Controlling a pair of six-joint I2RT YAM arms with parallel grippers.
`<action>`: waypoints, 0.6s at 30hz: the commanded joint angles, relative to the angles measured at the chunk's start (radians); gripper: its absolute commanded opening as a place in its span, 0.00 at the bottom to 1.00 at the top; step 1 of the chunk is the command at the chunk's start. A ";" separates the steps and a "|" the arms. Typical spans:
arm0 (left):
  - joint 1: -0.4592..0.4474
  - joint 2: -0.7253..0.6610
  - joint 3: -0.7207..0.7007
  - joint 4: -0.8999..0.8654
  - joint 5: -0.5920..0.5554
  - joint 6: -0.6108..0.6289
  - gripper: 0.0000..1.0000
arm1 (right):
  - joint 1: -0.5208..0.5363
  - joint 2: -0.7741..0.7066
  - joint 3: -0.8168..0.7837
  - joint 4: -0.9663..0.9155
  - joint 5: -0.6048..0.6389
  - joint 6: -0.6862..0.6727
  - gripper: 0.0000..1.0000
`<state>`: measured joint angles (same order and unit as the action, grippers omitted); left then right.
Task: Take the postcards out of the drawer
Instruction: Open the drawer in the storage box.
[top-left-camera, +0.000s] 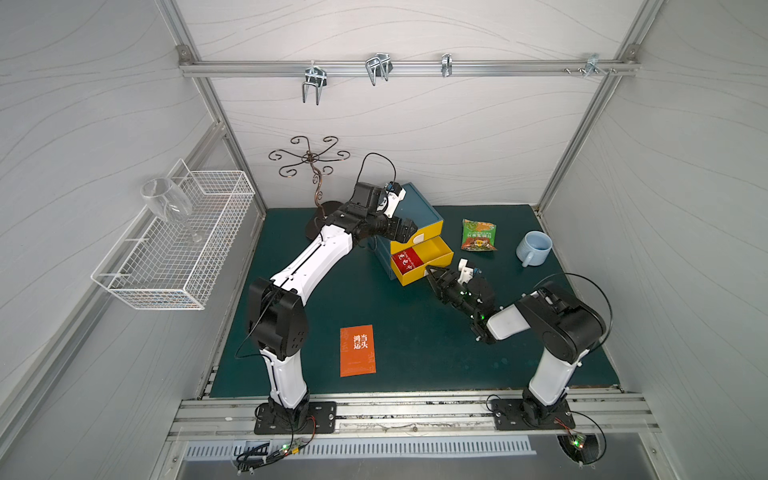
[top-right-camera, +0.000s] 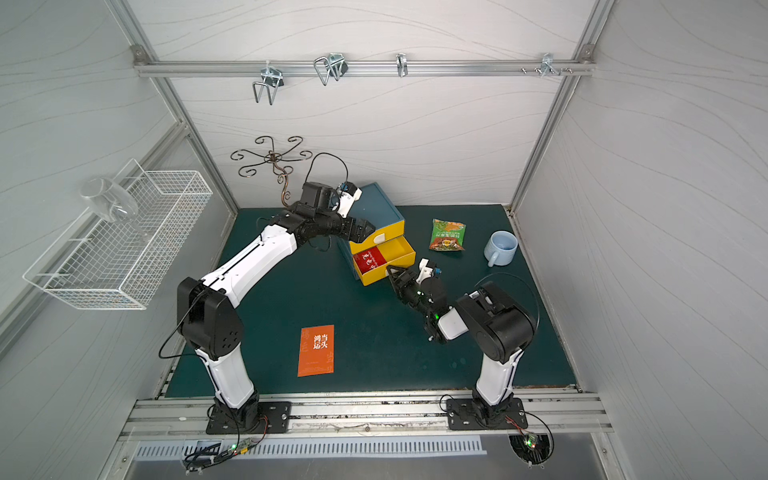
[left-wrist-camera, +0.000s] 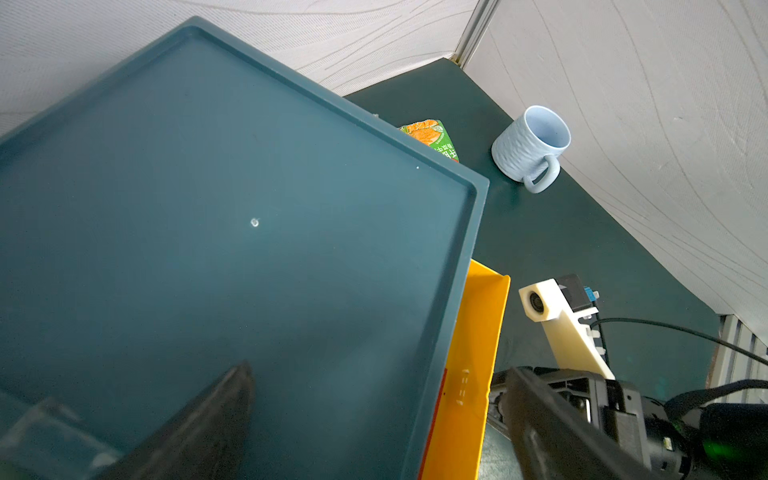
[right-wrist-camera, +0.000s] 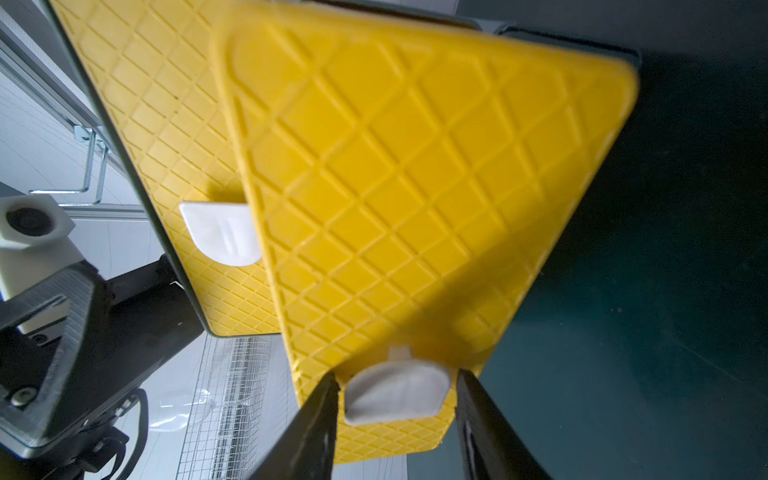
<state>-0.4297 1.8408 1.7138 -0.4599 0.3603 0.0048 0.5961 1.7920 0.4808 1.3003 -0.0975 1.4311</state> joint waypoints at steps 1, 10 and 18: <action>0.005 -0.004 -0.026 -0.098 0.015 -0.017 0.99 | -0.004 0.016 0.018 0.007 0.004 -0.009 0.43; 0.005 -0.004 -0.025 -0.102 0.014 -0.015 0.99 | -0.010 -0.005 -0.001 0.007 0.009 -0.011 0.35; 0.005 -0.008 -0.022 -0.109 0.008 -0.010 0.99 | -0.010 -0.060 -0.050 0.006 0.010 -0.004 0.33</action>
<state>-0.4297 1.8404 1.7138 -0.4625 0.3599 0.0063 0.5934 1.7733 0.4591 1.3006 -0.0940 1.4357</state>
